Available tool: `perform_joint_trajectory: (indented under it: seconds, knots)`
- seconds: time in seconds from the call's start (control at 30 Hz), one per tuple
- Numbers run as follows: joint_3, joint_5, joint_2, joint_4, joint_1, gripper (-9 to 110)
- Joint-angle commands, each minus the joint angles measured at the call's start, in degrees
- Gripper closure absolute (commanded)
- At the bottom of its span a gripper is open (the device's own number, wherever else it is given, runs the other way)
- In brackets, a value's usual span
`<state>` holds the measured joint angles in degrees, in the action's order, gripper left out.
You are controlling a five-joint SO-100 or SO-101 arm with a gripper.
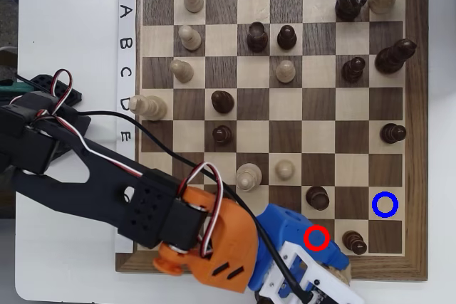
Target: Move the piece to destination
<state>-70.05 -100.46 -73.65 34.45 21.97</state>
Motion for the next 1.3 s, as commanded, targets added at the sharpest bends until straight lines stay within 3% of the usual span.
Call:
perform_joint_trajectory:
  seconds: [0.0,0.53,1.27]
  knots:
    - [17.58,-7.03,-19.78,0.35,-2.46,101]
    - [28.56,-5.98,-11.51,2.20,-12.92,101]
    - [42.19,-1.14,15.21,-3.78,-13.27,101]
